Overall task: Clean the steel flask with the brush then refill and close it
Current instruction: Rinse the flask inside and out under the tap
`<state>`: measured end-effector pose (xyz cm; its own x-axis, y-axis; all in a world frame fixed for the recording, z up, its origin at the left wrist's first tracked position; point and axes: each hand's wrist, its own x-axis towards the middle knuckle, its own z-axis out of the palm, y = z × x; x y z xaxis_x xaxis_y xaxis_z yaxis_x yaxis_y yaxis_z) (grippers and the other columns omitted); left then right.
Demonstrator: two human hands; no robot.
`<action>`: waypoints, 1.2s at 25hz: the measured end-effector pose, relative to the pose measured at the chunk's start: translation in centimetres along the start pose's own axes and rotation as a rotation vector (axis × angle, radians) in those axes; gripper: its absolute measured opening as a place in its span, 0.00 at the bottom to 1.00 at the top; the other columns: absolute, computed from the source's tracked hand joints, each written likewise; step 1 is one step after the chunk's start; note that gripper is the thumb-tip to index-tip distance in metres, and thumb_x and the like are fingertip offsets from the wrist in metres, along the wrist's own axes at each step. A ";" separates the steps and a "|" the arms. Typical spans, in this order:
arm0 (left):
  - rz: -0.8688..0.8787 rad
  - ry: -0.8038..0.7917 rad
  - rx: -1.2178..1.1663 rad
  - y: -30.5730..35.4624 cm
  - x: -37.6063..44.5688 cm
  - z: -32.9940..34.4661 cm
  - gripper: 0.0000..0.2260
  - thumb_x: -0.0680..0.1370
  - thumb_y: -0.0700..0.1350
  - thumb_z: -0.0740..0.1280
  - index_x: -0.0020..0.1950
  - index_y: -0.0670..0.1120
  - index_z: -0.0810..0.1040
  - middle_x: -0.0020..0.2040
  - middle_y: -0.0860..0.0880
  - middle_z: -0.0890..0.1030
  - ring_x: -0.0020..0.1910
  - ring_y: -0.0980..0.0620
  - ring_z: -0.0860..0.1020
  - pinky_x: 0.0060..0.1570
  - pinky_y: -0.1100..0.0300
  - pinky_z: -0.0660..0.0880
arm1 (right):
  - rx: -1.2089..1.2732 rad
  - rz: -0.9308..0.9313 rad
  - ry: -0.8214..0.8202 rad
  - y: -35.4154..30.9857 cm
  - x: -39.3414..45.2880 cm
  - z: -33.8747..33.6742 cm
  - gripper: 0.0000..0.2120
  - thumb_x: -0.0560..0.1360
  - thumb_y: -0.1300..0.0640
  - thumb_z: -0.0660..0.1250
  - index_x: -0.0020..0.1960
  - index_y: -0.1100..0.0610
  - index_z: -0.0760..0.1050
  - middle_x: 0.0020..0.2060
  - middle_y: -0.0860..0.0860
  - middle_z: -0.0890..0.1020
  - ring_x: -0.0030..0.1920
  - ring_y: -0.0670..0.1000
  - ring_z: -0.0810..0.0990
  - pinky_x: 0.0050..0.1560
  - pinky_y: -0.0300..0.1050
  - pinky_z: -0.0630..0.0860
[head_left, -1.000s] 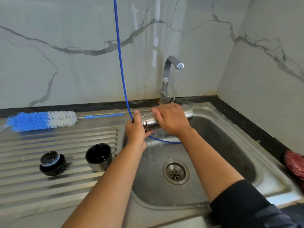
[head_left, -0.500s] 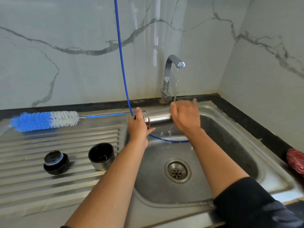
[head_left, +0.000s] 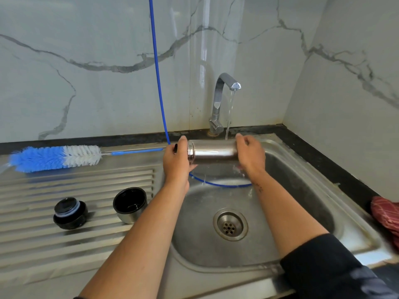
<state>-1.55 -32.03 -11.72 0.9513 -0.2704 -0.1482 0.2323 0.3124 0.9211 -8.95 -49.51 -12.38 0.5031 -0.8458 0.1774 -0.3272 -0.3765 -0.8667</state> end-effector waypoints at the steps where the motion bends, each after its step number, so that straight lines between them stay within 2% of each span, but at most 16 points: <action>1: 0.008 -0.013 -0.039 0.2 -0.2 0.1 0.16 0.80 0.53 0.70 0.60 0.43 0.75 0.56 0.43 0.83 0.52 0.47 0.85 0.48 0.52 0.84 | 0.162 0.100 -0.032 -0.1 0.0 0.0 0.16 0.81 0.41 0.61 0.58 0.52 0.77 0.52 0.52 0.80 0.49 0.53 0.81 0.42 0.55 0.86; 3: -0.026 -0.011 -0.118 0.2 -0.1 0.2 0.19 0.78 0.55 0.73 0.60 0.44 0.75 0.57 0.44 0.82 0.55 0.47 0.83 0.55 0.51 0.82 | 0.286 0.132 -0.029 -0.6 -0.3 0.2 0.14 0.80 0.44 0.66 0.58 0.52 0.76 0.53 0.51 0.79 0.49 0.53 0.81 0.36 0.52 0.86; 4: -0.060 0.001 -0.141 0.2 -0.1 0.1 0.17 0.78 0.56 0.72 0.57 0.45 0.75 0.56 0.45 0.82 0.55 0.48 0.83 0.55 0.51 0.82 | 0.297 0.094 0.006 -0.8 -0.5 0.3 0.13 0.80 0.44 0.67 0.57 0.52 0.76 0.51 0.49 0.79 0.48 0.52 0.81 0.38 0.53 0.86; 9: -0.171 0.056 -0.175 -0.2 0.2 0.1 0.16 0.82 0.61 0.65 0.50 0.48 0.76 0.52 0.42 0.83 0.51 0.44 0.83 0.44 0.49 0.83 | 0.211 -0.125 0.136 -0.6 -0.9 0.0 0.08 0.82 0.48 0.62 0.55 0.51 0.75 0.49 0.46 0.80 0.51 0.47 0.79 0.59 0.56 0.79; 11: -0.107 0.048 -0.129 -0.6 0.4 0.3 0.17 0.82 0.60 0.63 0.54 0.46 0.76 0.53 0.42 0.83 0.51 0.44 0.84 0.44 0.49 0.83 | -0.079 -0.180 0.111 -0.2 -1.1 0.2 0.14 0.84 0.47 0.54 0.56 0.52 0.75 0.55 0.50 0.80 0.58 0.51 0.78 0.66 0.65 0.73; 13: -0.055 0.030 -0.042 -1.2 0.2 0.8 0.20 0.81 0.62 0.64 0.58 0.45 0.76 0.55 0.42 0.83 0.53 0.44 0.84 0.45 0.49 0.83 | -0.415 -0.261 0.089 -0.7 -1.7 2.0 0.21 0.85 0.48 0.48 0.59 0.55 0.77 0.62 0.54 0.79 0.70 0.56 0.73 0.74 0.75 0.56; 14: -0.036 0.025 -0.012 -1.5 0.0 1.1 0.21 0.81 0.62 0.64 0.58 0.45 0.76 0.55 0.41 0.84 0.52 0.44 0.84 0.46 0.48 0.83 | -0.491 -0.357 0.056 -1.8 -2.6 3.0 0.22 0.86 0.49 0.47 0.57 0.56 0.79 0.60 0.55 0.81 0.71 0.57 0.73 0.75 0.75 0.52; 15: -0.023 0.019 -0.006 -1.6 -0.2 1.2 0.20 0.80 0.62 0.65 0.57 0.45 0.77 0.55 0.39 0.84 0.50 0.44 0.84 0.46 0.48 0.83 | -0.508 -0.477 0.014 -2.9 -3.4 3.9 0.23 0.86 0.49 0.46 0.52 0.55 0.79 0.53 0.55 0.83 0.65 0.57 0.78 0.75 0.72 0.56; 17: -0.016 0.015 -0.027 -1.3 -0.1 1.1 0.20 0.81 0.61 0.65 0.57 0.44 0.77 0.54 0.39 0.84 0.48 0.44 0.84 0.46 0.49 0.83 | -0.492 -0.649 -0.020 -3.9 -4.2 4.4 0.23 0.85 0.48 0.44 0.43 0.51 0.73 0.39 0.50 0.79 0.45 0.56 0.81 0.64 0.64 0.72; 18: -0.015 0.017 -0.038 -1.0 0.1 0.9 0.18 0.82 0.60 0.64 0.57 0.45 0.76 0.54 0.40 0.84 0.49 0.44 0.84 0.48 0.48 0.83 | -0.497 -0.668 -0.021 -3.4 -3.7 3.7 0.22 0.85 0.47 0.43 0.42 0.51 0.71 0.37 0.49 0.77 0.41 0.56 0.80 0.60 0.62 0.74; 21: -0.019 0.050 -0.052 -0.3 0.3 0.2 0.14 0.82 0.59 0.64 0.53 0.48 0.74 0.54 0.44 0.83 0.53 0.45 0.83 0.53 0.45 0.83 | -0.563 -0.325 -0.018 -0.1 -1.4 0.9 0.23 0.85 0.47 0.45 0.48 0.53 0.76 0.47 0.55 0.82 0.52 0.59 0.81 0.69 0.68 0.66; 22: -0.012 0.048 -0.031 -0.5 0.1 0.3 0.14 0.82 0.60 0.64 0.52 0.49 0.73 0.54 0.44 0.83 0.54 0.45 0.83 0.54 0.44 0.82 | -0.623 -0.289 0.005 0.2 -1.4 0.8 0.23 0.85 0.48 0.45 0.51 0.55 0.78 0.49 0.58 0.83 0.55 0.61 0.81 0.70 0.70 0.64; 24: 0.004 0.015 0.012 -0.7 -0.8 1.1 0.20 0.75 0.67 0.65 0.51 0.51 0.74 0.52 0.44 0.83 0.55 0.42 0.83 0.56 0.41 0.81 | -0.638 -0.502 0.012 -1.6 -2.6 2.9 0.24 0.85 0.50 0.44 0.50 0.57 0.77 0.45 0.58 0.84 0.49 0.62 0.82 0.65 0.66 0.70; 25: 0.020 0.004 0.026 -0.8 -1.1 1.4 0.24 0.71 0.70 0.65 0.51 0.50 0.74 0.50 0.44 0.84 0.54 0.42 0.83 0.57 0.39 0.80 | -0.566 -0.648 0.004 -2.9 -3.5 4.1 0.24 0.84 0.50 0.43 0.46 0.56 0.76 0.40 0.56 0.83 0.42 0.60 0.81 0.57 0.58 0.74; 27: 0.030 0.005 0.024 -0.8 -1.0 1.5 0.26 0.69 0.71 0.64 0.51 0.50 0.75 0.49 0.45 0.84 0.52 0.43 0.84 0.58 0.37 0.80 | -0.424 -0.772 -0.010 -4.4 -4.4 4.4 0.24 0.84 0.49 0.44 0.41 0.55 0.73 0.35 0.53 0.80 0.35 0.56 0.77 0.40 0.49 0.71; 30: 0.037 0.020 0.000 -0.2 -0.6 0.7 0.18 0.75 0.67 0.65 0.51 0.53 0.74 0.51 0.45 0.83 0.54 0.44 0.83 0.61 0.39 0.79 | -0.398 -0.492 0.000 -1.1 -2.0 1.8 0.28 0.85 0.46 0.44 0.42 0.57 0.76 0.37 0.56 0.81 0.39 0.59 0.79 0.44 0.55 0.76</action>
<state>-2.30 -32.55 -11.58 0.9631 -0.2407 -0.1206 0.1965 0.3221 0.9261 -8.22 -46.73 -12.62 0.6703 -0.5381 0.5111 -0.3305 -0.8330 -0.4436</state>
